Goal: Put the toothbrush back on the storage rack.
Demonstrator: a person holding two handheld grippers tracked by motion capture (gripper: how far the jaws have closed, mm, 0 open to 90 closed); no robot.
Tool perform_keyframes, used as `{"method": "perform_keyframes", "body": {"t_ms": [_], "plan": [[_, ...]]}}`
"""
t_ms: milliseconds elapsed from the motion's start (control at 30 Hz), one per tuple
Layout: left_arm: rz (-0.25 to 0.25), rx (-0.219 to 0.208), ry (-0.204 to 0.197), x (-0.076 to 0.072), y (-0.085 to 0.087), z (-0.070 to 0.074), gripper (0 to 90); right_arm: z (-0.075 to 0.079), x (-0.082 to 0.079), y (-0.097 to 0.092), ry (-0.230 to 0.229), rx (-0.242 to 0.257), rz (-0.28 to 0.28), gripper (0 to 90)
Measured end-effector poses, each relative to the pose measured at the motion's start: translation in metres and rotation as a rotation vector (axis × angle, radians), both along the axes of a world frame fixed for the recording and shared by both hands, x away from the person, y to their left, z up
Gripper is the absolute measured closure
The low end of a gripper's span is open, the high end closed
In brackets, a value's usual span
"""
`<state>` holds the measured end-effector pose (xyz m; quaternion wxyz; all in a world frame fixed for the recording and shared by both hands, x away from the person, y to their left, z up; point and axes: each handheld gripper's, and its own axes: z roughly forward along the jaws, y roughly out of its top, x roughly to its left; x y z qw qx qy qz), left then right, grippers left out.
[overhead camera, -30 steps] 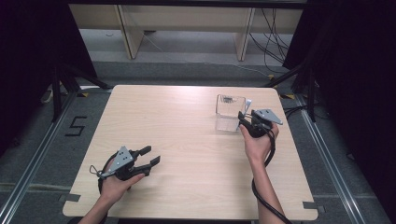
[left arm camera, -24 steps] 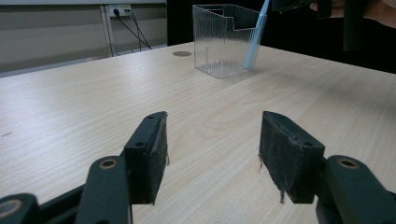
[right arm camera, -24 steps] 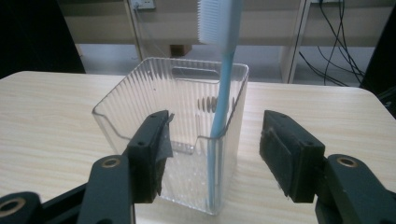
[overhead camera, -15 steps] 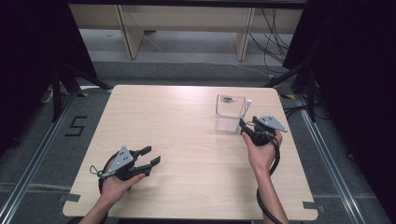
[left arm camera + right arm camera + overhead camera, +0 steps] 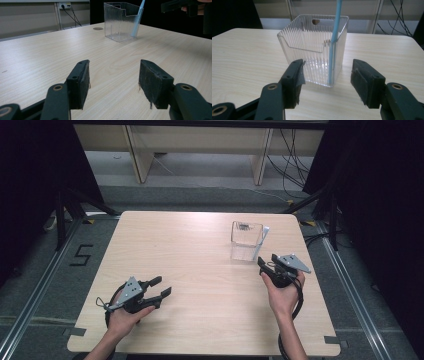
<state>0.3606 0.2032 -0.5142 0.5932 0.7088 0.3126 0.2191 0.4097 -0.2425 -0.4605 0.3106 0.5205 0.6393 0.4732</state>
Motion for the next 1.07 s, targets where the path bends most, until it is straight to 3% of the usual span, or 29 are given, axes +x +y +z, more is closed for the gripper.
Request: {"method": "perform_keyframes", "body": {"t_ms": [233, 333, 367, 433, 567, 700, 767, 800, 1000, 1067], "plan": [[0.004, 0.002, -0.002, 0.000, 0.001, 0.000, 41.4, -0.005, -0.017, -0.005, -0.018, -0.007, 0.010, 43.9], [0.005, 0.001, -0.001, 0.000, 0.001, 0.000, 41.3, -0.005, -0.024, -0.003, -0.010, 0.022, 0.008, 43.9], [0.005, 0.001, 0.000, 0.000, 0.001, 0.000, 41.3, -0.006, -0.025, -0.006, -0.034, -0.018, 0.016, 43.9], [0.004, 0.001, 0.001, 0.000, 0.001, 0.000, 41.3, -0.007, -0.030, -0.005, -0.012, -0.007, 0.015, 43.9], [0.007, 0.000, 0.000, 0.000, 0.001, 0.000, 41.3, -0.012, -0.039, -0.008, -0.031, -0.004, 0.011, 43.9], [0.003, 0.000, 0.001, 0.000, 0.001, -0.001, 41.3, -0.017, -0.050, -0.008, -0.007, 0.015, 0.001, 43.9], [0.002, 0.001, 0.002, 0.000, 0.001, -0.001, 41.3, -0.020, -0.053, -0.009, -0.040, 0.006, 0.017, 43.9], [0.003, 0.001, 0.002, 0.000, 0.001, -0.001, 41.4, -0.021, -0.056, -0.009, -0.020, 0.020, 0.025, 43.9], [0.006, 0.000, 0.001, -0.001, 0.001, -0.001, 41.4, -0.028, -0.066, -0.007, -0.012, 0.050, 0.006, 43.8], [0.008, 0.000, 0.000, 0.000, 0.001, -0.001, 41.4, -0.030, -0.067, -0.008, -0.014, 0.026, 0.021, 43.8]]}}
